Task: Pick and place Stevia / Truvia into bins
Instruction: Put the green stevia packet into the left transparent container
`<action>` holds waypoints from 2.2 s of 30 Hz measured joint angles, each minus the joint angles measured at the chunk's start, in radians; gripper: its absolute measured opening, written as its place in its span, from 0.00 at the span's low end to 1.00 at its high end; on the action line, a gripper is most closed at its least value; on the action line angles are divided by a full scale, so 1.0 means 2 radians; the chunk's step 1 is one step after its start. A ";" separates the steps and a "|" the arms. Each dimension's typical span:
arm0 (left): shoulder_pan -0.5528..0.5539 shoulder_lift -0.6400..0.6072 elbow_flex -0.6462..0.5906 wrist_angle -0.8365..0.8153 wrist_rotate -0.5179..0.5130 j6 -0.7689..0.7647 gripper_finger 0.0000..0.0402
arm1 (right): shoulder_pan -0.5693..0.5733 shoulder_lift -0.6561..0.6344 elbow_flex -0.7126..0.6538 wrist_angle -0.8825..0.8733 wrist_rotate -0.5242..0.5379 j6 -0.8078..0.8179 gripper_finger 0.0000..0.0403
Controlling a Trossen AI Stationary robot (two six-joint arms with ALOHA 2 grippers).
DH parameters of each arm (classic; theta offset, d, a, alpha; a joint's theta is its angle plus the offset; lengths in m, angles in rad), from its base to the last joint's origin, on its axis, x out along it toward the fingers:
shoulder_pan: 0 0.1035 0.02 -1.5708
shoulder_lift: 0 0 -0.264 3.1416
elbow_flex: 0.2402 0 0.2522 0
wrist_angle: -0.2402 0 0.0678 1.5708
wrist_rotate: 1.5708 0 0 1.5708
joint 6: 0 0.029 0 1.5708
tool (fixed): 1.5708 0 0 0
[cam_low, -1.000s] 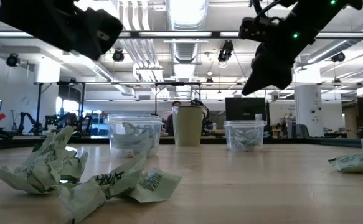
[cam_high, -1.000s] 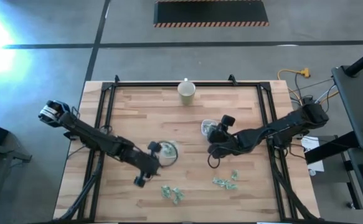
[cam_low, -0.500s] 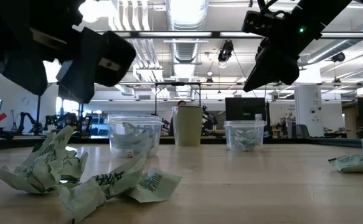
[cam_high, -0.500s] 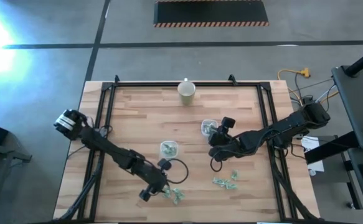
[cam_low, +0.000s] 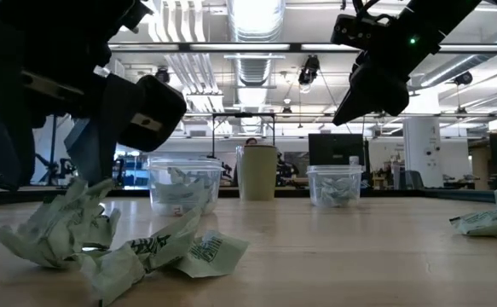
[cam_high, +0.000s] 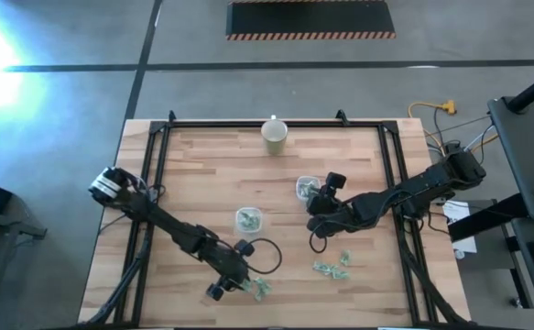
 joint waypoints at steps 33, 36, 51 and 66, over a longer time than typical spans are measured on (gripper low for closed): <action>0.002 0.002 -0.007 -0.010 -0.026 0.003 0.01 | 0.000 0.000 0.000 0.000 -0.001 0.000 0.22; 0.002 -0.004 -0.007 -0.010 -0.026 0.014 0.00 | 0.000 0.000 0.000 0.001 -0.001 0.000 0.21; 0.005 -0.110 -0.007 -0.112 -0.308 0.076 0.00 | 0.000 0.001 -0.001 0.000 -0.001 0.000 0.22; 0.058 -0.134 -0.020 -0.178 -0.442 0.080 0.00 | 0.000 0.001 -0.001 0.000 -0.001 0.000 0.20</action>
